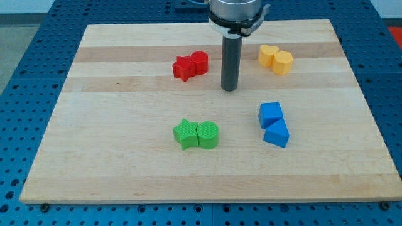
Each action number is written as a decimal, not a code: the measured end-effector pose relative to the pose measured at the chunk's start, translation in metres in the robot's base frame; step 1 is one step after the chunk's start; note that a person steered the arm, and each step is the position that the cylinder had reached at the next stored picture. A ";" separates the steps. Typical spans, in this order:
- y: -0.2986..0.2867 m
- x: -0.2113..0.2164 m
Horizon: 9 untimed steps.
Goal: Push the red circle to the right of the red star
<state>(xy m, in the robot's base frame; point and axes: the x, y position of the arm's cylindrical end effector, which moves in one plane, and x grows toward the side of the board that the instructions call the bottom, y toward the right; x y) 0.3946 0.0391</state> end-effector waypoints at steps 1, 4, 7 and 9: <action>-0.005 -0.084; -0.097 -0.086; -0.076 -0.012; -0.094 -0.040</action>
